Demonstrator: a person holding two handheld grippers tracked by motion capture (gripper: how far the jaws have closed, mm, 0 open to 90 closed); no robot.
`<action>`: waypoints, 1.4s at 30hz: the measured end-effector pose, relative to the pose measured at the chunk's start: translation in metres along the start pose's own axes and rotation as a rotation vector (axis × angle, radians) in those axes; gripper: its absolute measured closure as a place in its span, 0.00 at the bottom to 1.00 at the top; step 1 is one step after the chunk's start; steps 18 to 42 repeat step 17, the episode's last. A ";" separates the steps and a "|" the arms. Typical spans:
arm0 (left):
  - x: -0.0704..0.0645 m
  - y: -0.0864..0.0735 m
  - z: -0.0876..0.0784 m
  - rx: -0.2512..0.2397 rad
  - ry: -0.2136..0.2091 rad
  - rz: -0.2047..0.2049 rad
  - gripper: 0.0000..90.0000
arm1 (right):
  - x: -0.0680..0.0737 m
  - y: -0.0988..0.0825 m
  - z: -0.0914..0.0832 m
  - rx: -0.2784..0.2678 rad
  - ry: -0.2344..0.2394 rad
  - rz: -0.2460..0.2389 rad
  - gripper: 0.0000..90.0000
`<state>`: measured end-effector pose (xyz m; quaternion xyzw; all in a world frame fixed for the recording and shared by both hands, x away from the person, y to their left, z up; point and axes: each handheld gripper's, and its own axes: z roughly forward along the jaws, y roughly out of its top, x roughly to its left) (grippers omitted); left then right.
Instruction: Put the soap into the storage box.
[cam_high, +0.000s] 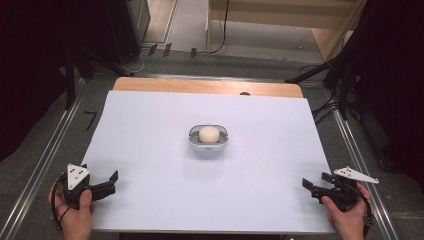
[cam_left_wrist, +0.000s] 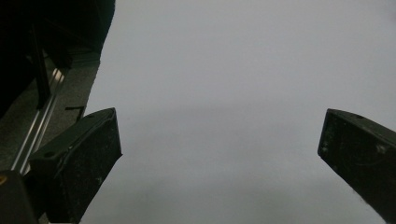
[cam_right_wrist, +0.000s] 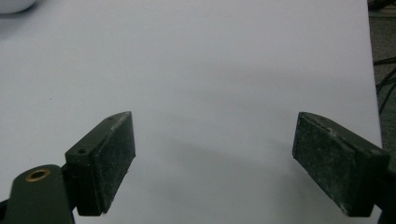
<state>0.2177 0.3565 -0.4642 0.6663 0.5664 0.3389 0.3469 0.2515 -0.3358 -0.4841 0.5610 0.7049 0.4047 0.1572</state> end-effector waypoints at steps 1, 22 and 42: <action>0.000 0.000 0.000 -0.001 0.000 0.000 0.00 | -0.001 -0.001 -0.001 -0.002 0.003 -0.003 0.15; 0.000 0.000 0.000 0.004 -0.001 0.003 0.00 | -0.003 -0.004 -0.001 -0.040 0.028 0.008 0.15; 0.000 0.000 0.000 0.004 -0.001 0.003 0.00 | -0.003 -0.004 -0.001 -0.040 0.028 0.008 0.15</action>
